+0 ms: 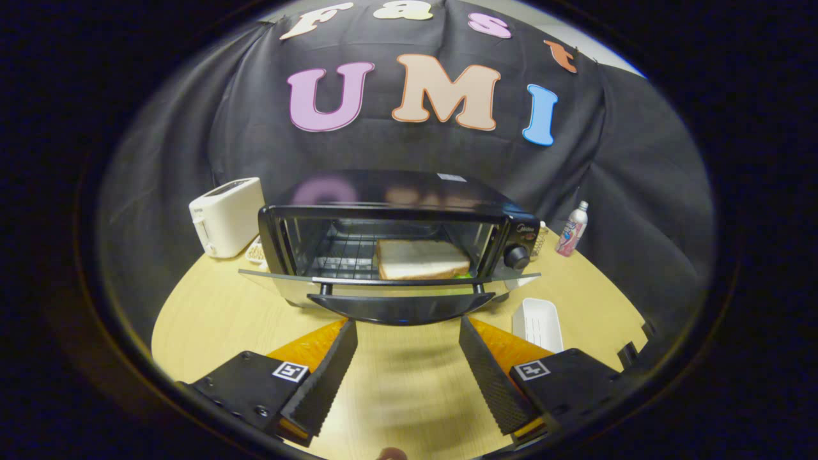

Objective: Open the toaster oven, put the food inside, and close the toaster oven door.

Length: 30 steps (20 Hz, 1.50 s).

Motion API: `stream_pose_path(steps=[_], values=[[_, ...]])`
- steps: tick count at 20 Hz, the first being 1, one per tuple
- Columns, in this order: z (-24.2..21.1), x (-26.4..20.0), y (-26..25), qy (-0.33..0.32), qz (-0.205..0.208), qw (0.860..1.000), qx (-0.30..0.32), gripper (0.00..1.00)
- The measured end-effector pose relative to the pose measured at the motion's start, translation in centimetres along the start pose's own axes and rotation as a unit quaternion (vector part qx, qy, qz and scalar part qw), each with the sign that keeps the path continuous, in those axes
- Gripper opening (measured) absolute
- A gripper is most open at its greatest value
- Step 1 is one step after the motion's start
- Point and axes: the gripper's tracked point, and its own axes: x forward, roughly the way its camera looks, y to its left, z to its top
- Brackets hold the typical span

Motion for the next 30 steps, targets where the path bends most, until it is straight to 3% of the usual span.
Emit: stream_pose_path(steps=[15,22,26,30], values=[[6.1,1.9,1.4,-0.057,0.020,0.997,0.042,1.00],[5.2,4.7,2.8,-0.028,0.027,0.999,0.035,1.00],[6.2,3.2,2.1,-0.038,0.028,0.998,0.033,1.00],[11.6,-0.8,2.9,-0.098,0.071,0.992,0.029,1.00]])
